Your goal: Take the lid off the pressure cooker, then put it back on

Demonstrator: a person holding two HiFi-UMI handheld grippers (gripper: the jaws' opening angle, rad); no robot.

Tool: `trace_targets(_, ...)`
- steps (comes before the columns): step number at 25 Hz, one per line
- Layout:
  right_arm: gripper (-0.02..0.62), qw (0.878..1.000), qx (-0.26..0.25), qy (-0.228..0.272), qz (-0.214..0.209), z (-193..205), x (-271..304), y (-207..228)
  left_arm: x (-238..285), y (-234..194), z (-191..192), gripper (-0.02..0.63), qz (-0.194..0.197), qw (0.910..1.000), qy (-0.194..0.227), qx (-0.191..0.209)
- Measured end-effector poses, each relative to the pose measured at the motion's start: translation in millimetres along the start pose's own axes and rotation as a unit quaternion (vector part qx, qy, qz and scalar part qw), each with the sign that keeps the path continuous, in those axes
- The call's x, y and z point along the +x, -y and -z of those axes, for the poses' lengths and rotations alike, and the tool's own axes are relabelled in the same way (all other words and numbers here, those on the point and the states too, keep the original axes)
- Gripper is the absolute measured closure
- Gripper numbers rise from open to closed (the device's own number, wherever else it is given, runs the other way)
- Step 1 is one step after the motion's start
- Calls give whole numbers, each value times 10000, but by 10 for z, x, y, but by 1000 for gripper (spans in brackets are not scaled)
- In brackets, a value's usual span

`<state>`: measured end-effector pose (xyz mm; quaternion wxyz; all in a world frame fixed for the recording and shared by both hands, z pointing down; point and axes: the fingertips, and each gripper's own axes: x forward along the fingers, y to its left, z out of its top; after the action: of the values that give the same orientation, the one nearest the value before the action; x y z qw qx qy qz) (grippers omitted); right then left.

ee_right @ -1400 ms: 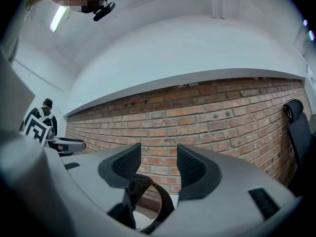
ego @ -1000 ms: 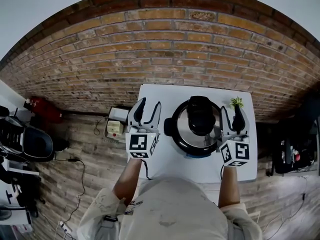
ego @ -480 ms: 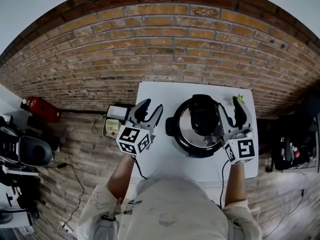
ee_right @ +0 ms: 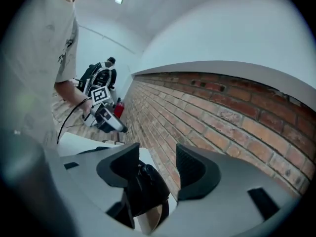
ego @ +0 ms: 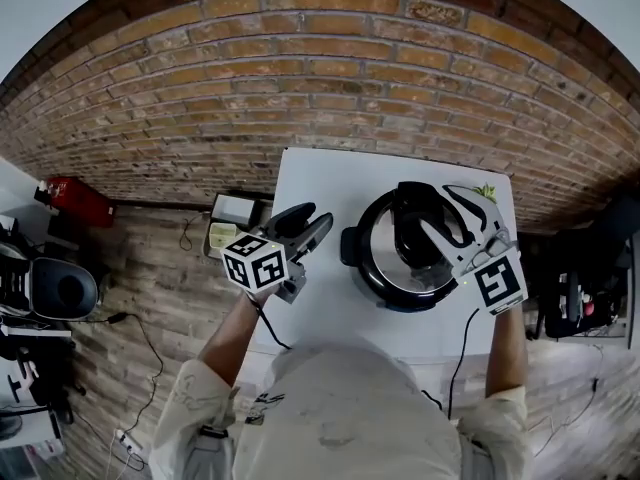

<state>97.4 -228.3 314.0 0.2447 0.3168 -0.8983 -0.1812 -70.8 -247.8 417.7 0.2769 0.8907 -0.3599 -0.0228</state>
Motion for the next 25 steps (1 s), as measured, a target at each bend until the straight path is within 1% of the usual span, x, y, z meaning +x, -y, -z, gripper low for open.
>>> trace_targets(2, 350, 9989, -39, -164, -447, 27, 56, -100, 11, -8, 47, 388, 159, 9994, -54, -287)
trace_targets(4, 347, 9930, 19, -429, -1104, 59, 75, -241, 27, 6, 122, 388, 346, 9976, -170, -576)
trace_targets(5, 345, 9878, 17, -636, -1423, 90, 73, -314, 35, 22, 173, 388, 448, 9959, -249, -742)
trace_targets(7, 338, 9737, -72, -1123, -1982, 180, 70, -444, 43, 59, 278, 388, 645, 9911, -406, -1094)
trace_targets(10, 318, 9501, -232, -1723, -2590, 321, 78, -563, 51, 106, 396, 387, 886, 9812, -536, -1628)
trace_targets(11, 316, 9448, -259, -1833, -2705, 343, 85, -575, 56, 114, 422, 385, 948, 9773, -538, -1816)
trace_targets(13, 295, 9381, -322, -1969, -2833, 366, 105, -572, 71, 118, 462, 385, 1050, 9695, -512, -2154)
trace_targets(15, 282, 9317, -364, -2093, -2945, 376, 116, -569, 88, 145, 490, 385, 1177, 9626, -501, -2388)
trace_targets(17, 278, 9207, -308, -2263, -3163, 369, 96, -595, 104, 188, 519, 385, 1302, 9567, -526, -2551)
trace_targets(18, 256, 9138, -253, -2364, -3293, 368, 78, -616, 112, 206, 535, 385, 1350, 9540, -543, -2621)
trace_targets(20, 241, 9017, -200, -2575, -3467, 414, 64, -649, 123, 237, 570, 385, 1425, 9498, -575, -2727)
trace_targets(23, 238, 8854, -384, -2993, -3537, 634, 83, -674, 132, 254, 610, 387, 1499, 9432, -566, -2911)
trace_targets(25, 230, 8735, -473, -3184, -3652, 758, 95, -720, 138, 238, 615, 388, 1534, 9357, -500, -3138)
